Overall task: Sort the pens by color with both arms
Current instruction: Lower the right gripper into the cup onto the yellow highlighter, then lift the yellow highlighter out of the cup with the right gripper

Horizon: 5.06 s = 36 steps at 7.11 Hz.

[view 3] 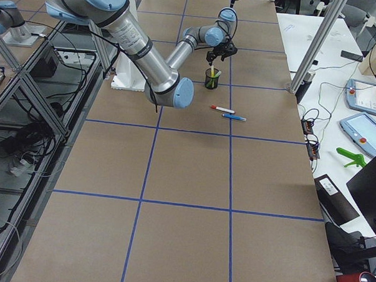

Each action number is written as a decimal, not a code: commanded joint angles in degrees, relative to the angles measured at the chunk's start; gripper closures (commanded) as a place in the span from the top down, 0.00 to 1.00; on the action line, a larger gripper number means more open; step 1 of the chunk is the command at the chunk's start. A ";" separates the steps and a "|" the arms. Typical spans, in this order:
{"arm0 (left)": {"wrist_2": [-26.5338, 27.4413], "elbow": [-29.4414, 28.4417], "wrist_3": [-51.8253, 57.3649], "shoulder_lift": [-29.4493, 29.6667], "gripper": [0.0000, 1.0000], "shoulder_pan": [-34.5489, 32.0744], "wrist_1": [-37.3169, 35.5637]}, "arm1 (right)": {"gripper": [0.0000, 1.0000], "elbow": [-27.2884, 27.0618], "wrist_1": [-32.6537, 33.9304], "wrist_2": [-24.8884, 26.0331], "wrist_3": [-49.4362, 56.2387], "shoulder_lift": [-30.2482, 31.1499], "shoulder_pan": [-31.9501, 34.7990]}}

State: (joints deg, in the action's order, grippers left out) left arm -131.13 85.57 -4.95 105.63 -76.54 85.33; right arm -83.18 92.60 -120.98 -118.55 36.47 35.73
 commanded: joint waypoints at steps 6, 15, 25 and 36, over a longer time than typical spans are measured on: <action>0.00 0.12 0.03 -0.34 1.00 -0.10 0.19 | 0.61 0.56 -2.51 -0.66 2.00 1.50 -1.01; -0.09 0.47 0.03 -0.60 1.00 -0.10 -0.25 | 0.53 1.09 -6.20 -0.40 3.15 1.68 -1.18; -0.09 0.65 0.03 -0.60 1.00 -0.10 -0.25 | 0.33 3.64 -8.14 -0.49 2.62 0.89 -2.07; -0.09 1.17 0.03 -0.43 1.00 -0.10 -0.52 | 0.08 -3.19 -0.44 -2.85 2.80 1.85 1.00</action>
State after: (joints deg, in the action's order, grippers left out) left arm -131.22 86.72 -4.92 105.23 -76.64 84.82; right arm -84.29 89.37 -122.91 -115.74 38.39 35.89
